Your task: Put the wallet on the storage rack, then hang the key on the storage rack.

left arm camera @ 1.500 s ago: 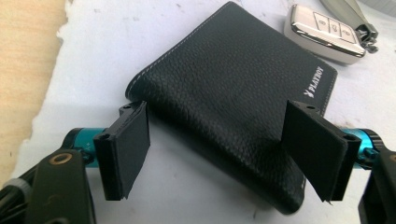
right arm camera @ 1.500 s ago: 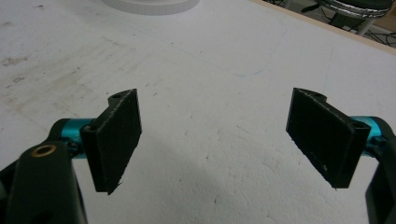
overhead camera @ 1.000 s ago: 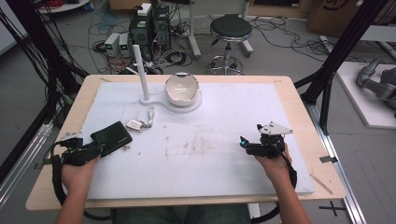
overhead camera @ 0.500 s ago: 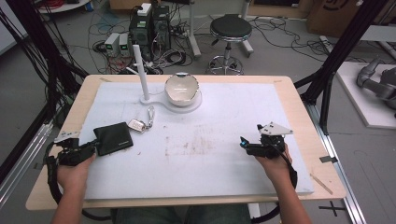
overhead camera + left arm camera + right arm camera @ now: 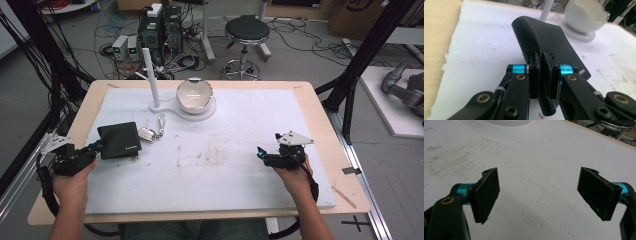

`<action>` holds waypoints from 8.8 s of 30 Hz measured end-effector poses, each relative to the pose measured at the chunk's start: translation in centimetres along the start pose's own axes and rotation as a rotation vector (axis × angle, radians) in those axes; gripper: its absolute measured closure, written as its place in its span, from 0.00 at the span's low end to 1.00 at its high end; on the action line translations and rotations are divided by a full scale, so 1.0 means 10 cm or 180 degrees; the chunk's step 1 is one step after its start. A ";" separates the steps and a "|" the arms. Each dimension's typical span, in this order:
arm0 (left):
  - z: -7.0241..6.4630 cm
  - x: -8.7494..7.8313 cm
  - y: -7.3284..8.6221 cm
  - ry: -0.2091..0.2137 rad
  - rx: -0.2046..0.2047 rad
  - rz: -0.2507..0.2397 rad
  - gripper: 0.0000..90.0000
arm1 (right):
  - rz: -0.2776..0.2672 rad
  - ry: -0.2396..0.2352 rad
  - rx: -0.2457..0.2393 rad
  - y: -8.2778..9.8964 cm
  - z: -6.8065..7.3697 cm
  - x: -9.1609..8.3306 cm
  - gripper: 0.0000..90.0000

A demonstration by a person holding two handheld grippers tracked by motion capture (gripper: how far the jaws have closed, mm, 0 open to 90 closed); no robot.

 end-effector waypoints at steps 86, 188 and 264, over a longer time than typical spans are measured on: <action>-1.44 2.03 -1.39 0.0653 0.2169 0.0018 0.93 | 0.0009 0.0012 0.0066 0.08 -0.04 -0.05 0.20; -0.58 0.49 -0.38 0.0817 0.1087 -0.0117 0.21 | -0.0024 -0.0025 0.0060 -0.01 0.00 0.03 0.20; -0.92 1.27 -0.41 0.0226 0.1115 0.0165 0.90 | -0.0065 0.0016 0.0018 -0.02 0.00 -0.03 0.20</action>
Point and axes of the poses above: each handheld gripper's, and its own axes: x roughly forward along the jaws, y roughly out of its underside, z roughly to its left, the point moved 4 cm from there along x, roughly forward along the jaws, and after that the axes turned 1 degree about z, right-handed, at the moved point
